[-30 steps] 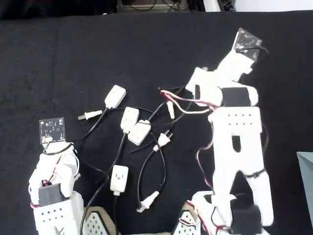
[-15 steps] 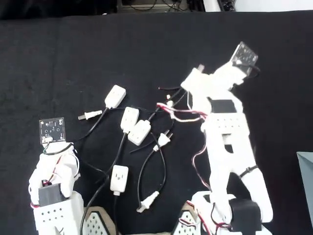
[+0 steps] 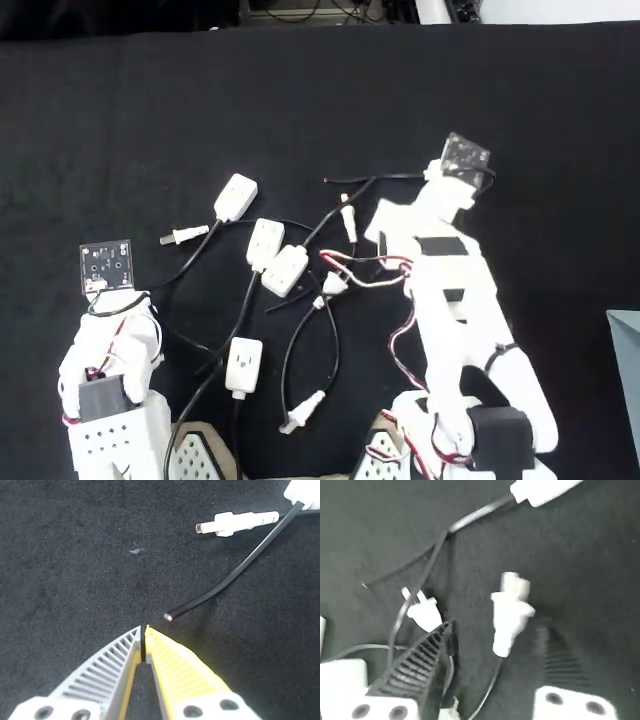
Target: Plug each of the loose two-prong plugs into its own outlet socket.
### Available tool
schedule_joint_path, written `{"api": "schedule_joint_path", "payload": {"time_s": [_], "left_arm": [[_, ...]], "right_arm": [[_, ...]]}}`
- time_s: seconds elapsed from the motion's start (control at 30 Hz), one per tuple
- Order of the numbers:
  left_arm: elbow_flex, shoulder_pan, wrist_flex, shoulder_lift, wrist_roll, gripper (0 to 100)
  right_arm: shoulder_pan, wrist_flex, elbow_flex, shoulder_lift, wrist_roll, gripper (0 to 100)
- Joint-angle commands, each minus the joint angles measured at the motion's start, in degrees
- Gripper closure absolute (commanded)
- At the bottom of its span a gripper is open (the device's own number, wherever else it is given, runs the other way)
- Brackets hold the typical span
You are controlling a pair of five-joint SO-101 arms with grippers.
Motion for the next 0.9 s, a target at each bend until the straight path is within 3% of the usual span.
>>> {"api": "schedule_joint_path", "payload": {"time_s": [0.0,0.1,0.27,0.4,0.67,0.87], "left_arm": [[1.0,-0.6,0.5,-0.2,0.2,97],[1.0,-0.6,0.5,-0.2,0.2,97],[1.0,-0.6,0.5,-0.2,0.2,97],[1.0,-0.6,0.5,-0.2,0.2,97],[1.0,-0.6,0.5,-0.2,0.2,97],[1.0,-0.6,0.5,-0.2,0.2,97]], "right_arm": [[-0.4,6.9,-2.0,-1.2,4.9,59.6],[0.1,16.2,-4.9,-4.4,10.2,59.6],[4.1,24.1,-10.7,-10.2,25.4,59.6],[8.4,26.4,-11.6,-12.4,43.6,59.6],[8.6,27.0,-3.0,-12.4,77.2,59.6],[8.6,21.8,-2.9,-11.0,83.7,65.4]]}}
